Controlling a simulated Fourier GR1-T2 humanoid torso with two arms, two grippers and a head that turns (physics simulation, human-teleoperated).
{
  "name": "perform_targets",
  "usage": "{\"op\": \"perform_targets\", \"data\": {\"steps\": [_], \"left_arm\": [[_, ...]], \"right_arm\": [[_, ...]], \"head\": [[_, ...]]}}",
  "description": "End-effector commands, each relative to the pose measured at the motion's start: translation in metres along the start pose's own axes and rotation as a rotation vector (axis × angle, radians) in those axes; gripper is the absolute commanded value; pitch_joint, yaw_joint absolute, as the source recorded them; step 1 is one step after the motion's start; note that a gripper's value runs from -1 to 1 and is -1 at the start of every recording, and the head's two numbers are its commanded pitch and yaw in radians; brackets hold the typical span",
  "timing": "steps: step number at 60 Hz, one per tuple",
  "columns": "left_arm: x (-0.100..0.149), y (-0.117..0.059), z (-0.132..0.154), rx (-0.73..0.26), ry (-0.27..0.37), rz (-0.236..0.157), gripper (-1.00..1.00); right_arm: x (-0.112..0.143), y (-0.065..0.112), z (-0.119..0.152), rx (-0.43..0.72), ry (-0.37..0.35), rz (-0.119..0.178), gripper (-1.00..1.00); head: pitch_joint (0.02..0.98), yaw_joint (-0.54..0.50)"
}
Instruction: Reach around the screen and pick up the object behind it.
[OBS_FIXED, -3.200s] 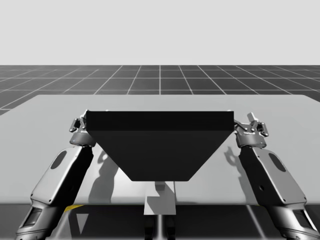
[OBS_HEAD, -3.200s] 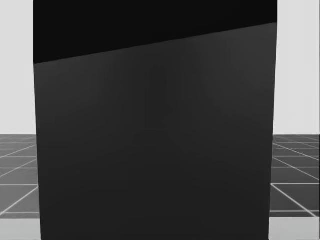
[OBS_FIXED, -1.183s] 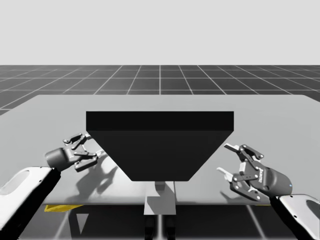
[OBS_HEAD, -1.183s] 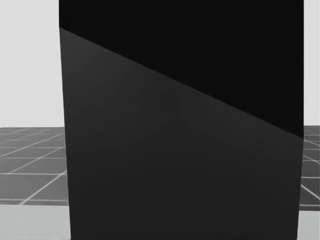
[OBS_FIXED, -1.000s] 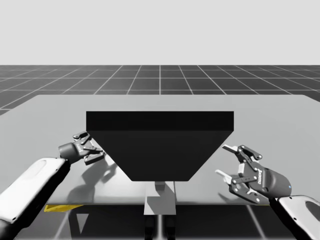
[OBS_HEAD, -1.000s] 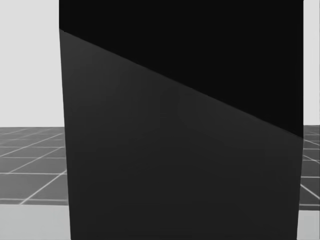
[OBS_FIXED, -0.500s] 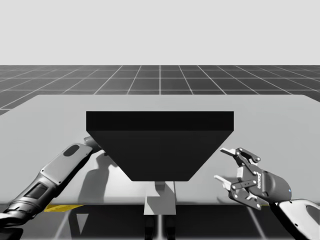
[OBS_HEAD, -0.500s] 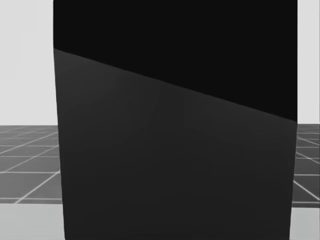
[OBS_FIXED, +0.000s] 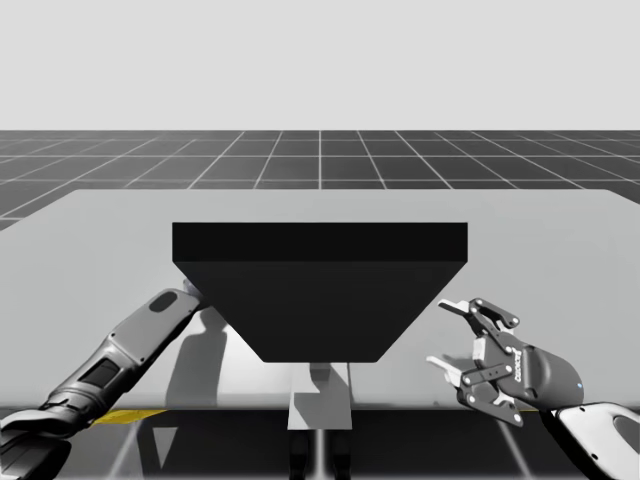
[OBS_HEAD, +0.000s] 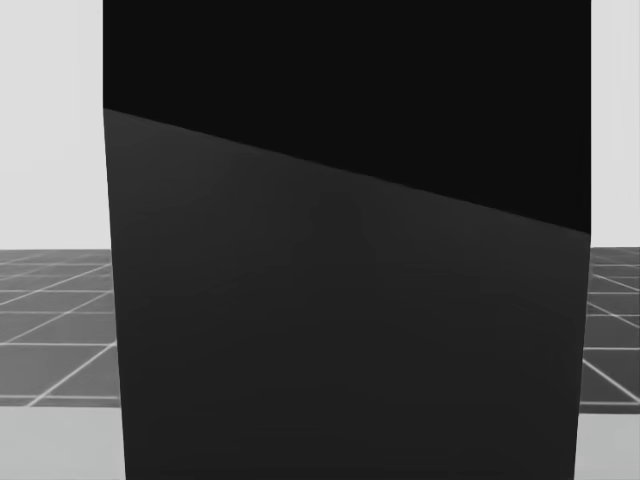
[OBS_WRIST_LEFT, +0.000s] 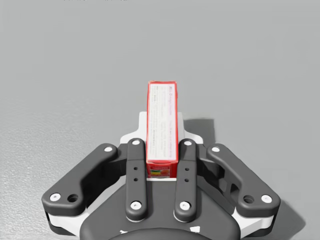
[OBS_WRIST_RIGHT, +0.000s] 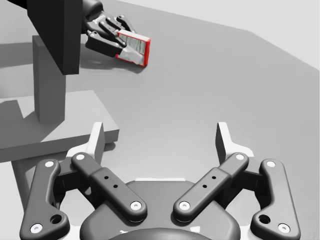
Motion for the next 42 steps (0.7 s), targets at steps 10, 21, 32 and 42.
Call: {"op": "perform_targets", "data": {"steps": [10, 21, 32, 42], "left_arm": [[-0.012, 0.004, 0.031, 0.026, 0.015, -0.006, 1.00], [-0.010, 0.015, 0.068, 0.100, 0.004, -0.014, 1.00], [0.009, 0.024, 0.100, 0.167, -0.012, -0.058, 1.00], [0.043, 0.028, 0.124, 0.210, -0.039, -0.126, 1.00]], "right_arm": [[0.001, 0.000, 0.000, 0.001, -0.003, -0.002, -1.00], [0.001, -0.001, 0.000, -0.006, -0.005, -0.002, -1.00], [0.000, -0.001, -0.001, -0.009, -0.008, -0.002, -1.00], [0.000, -0.001, -0.001, -0.010, -0.007, -0.001, -1.00]], "head": [[0.124, 0.03], [0.120, 0.03], [0.115, 0.03], [0.111, 0.03]]}}
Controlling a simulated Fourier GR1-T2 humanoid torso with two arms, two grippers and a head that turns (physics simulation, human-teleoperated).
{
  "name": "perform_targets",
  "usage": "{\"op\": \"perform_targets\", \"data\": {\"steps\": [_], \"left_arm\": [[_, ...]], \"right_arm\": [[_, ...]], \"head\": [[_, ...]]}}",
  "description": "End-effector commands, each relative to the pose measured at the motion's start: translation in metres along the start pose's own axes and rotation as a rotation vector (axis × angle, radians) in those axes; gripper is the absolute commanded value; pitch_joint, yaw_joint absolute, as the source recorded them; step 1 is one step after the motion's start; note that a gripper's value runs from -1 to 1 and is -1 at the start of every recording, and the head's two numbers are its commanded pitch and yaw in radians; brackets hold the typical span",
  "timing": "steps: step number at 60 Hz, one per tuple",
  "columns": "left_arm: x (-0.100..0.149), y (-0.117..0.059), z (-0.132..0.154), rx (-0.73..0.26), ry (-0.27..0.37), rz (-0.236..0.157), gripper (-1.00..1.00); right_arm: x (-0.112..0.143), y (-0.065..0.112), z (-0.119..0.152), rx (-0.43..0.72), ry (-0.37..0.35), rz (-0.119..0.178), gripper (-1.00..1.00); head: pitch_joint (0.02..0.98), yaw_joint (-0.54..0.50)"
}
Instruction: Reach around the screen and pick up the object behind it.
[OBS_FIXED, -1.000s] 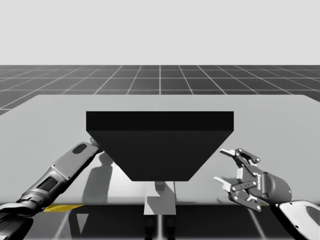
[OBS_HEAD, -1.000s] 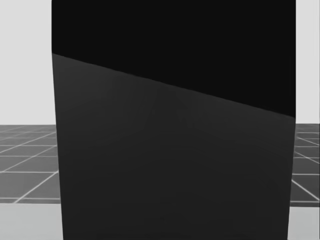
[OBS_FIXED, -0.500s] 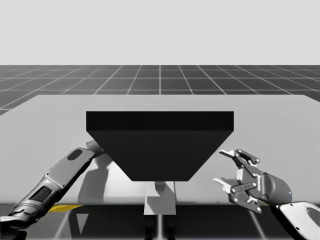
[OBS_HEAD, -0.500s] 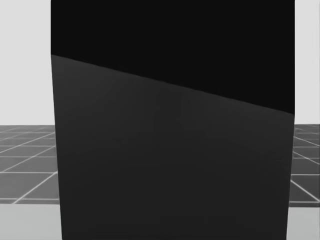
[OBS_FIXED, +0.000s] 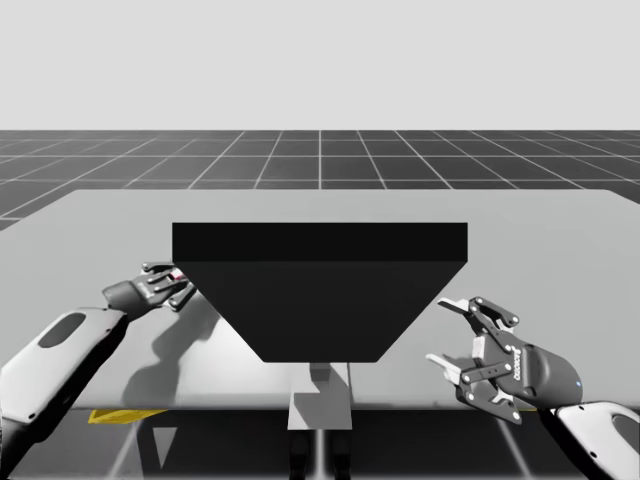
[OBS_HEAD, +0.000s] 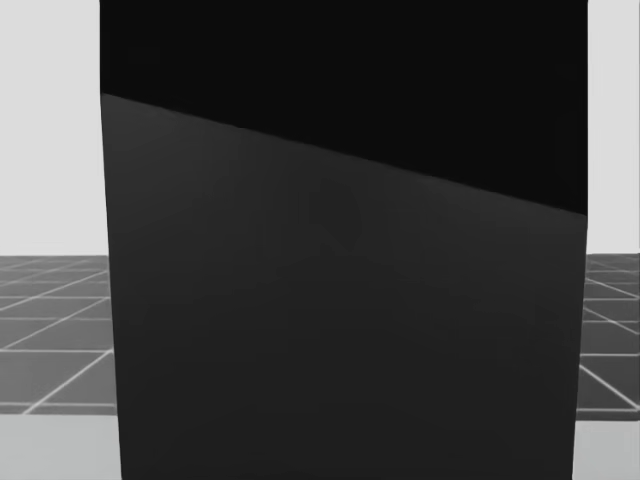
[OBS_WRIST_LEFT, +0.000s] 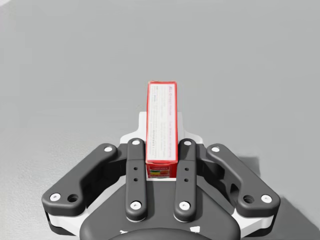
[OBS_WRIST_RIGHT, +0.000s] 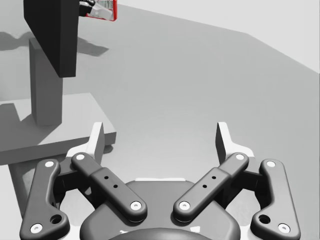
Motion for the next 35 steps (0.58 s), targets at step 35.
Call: {"op": "perform_targets", "data": {"steps": [35], "left_arm": [[0.167, 0.034, 0.070, 0.159, -0.195, -0.274, 1.00]], "right_arm": [[-0.004, -0.002, -0.002, -0.019, 0.024, 0.017, -1.00]], "head": [[0.105, 0.03]]}}
